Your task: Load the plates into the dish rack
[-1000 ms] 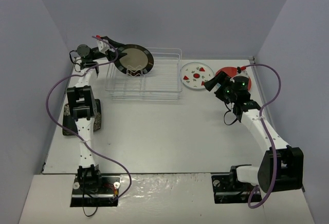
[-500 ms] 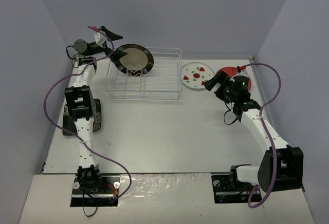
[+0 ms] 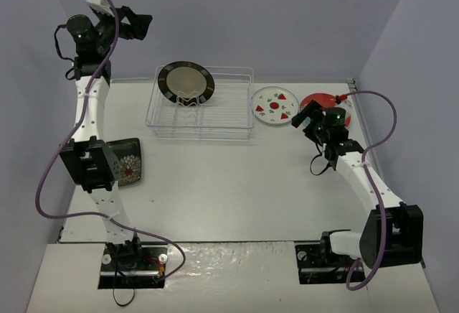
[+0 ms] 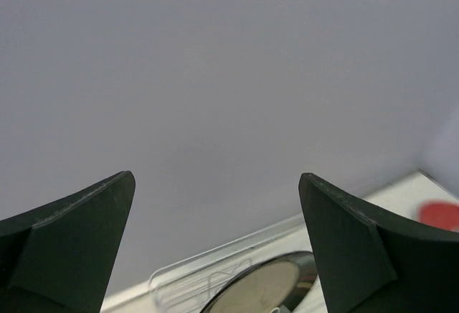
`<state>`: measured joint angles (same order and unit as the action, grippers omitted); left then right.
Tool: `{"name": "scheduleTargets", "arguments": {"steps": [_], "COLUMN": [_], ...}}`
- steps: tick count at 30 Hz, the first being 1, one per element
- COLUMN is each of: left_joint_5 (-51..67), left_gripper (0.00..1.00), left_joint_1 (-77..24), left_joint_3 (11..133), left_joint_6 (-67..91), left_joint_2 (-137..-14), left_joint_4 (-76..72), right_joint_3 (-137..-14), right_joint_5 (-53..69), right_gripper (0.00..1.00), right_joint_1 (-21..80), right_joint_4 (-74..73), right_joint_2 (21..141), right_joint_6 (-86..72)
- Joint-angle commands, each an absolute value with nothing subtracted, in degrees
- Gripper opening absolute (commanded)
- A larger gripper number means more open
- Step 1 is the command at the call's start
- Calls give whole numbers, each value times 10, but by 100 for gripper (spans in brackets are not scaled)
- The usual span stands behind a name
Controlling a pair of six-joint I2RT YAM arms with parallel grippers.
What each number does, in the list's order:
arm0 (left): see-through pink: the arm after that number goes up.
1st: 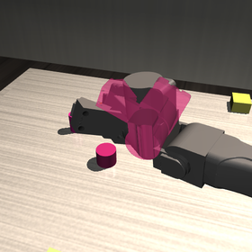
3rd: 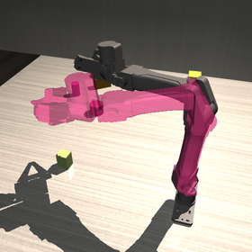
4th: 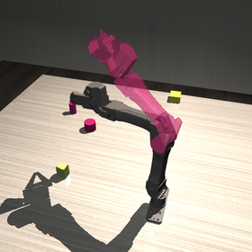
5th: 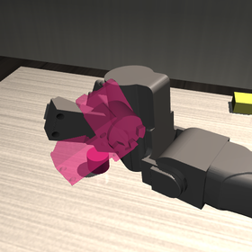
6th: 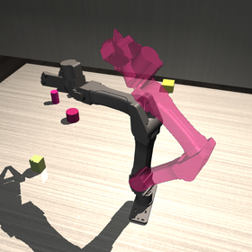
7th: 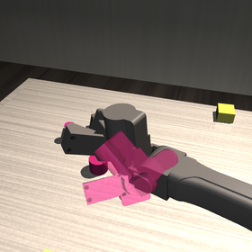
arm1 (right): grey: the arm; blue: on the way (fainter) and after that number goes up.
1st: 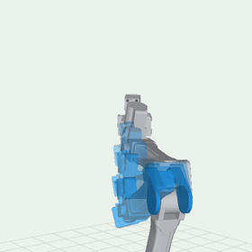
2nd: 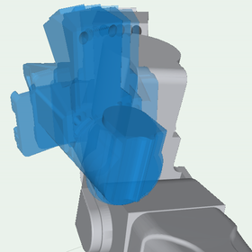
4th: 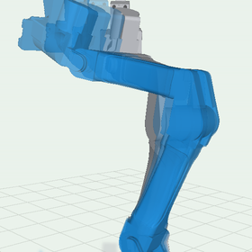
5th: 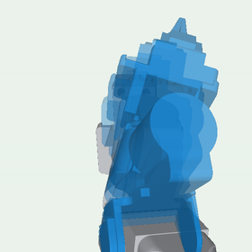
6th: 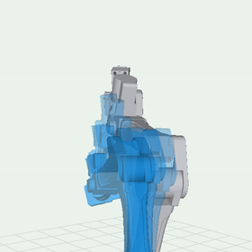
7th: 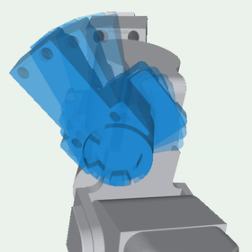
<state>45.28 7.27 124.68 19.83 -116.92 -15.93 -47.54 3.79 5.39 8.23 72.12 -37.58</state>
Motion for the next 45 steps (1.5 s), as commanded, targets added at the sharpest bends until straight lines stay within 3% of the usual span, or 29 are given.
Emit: {"name": "scheduleTargets", "arguments": {"steps": [1, 6, 9, 13, 19, 23, 31, 35, 42, 45], "left_joint_5": [79, -193, -261, -339, -301, -136, -13, -6, 0, 18], "left_gripper": [97, 97, 97, 97, 97, 97, 97, 97, 97, 97], "left_joint_1": [39, 7, 6, -19, -16, -12, 60, 80, 80, 80], "left_joint_3": [1199, 1062, 983, 988, 1050, 1059, 925, 932, 914, 885], "left_joint_6": [144, 186, 210, 242, 253, 197, 262, 268, 256, 253], "left_joint_2": [-1059, -958, -916, -933, -988, -989, -932, -939, -916, -891], "left_joint_4": [75, 120, 150, 272, 361, 327, 184, 221, 232, 207], "right_joint_3": [-505, -501, -508, -517, -524, -542, -570, -568, -539, -527], "right_joint_5": [-96, -72, -89, -100, -36, 18, 54, 87, 69, 68], "right_gripper": [100, 100, 100, 100, 95, 93, 85, 68, 17, 0], "right_joint_1": [49, -31, -47, -79, -139, -158, -175, -184, -191, -198], "right_joint_4": [75, 106, 116, 149, 238, 292, 308, 337, 364, 374], "right_joint_2": [740, 794, 825, 876, 966, 1028, 1109, 1145, 1144, 1136], "right_joint_6": [-400, -435, -434, -435, -463, -473, -502, -534, -568, -574]}}
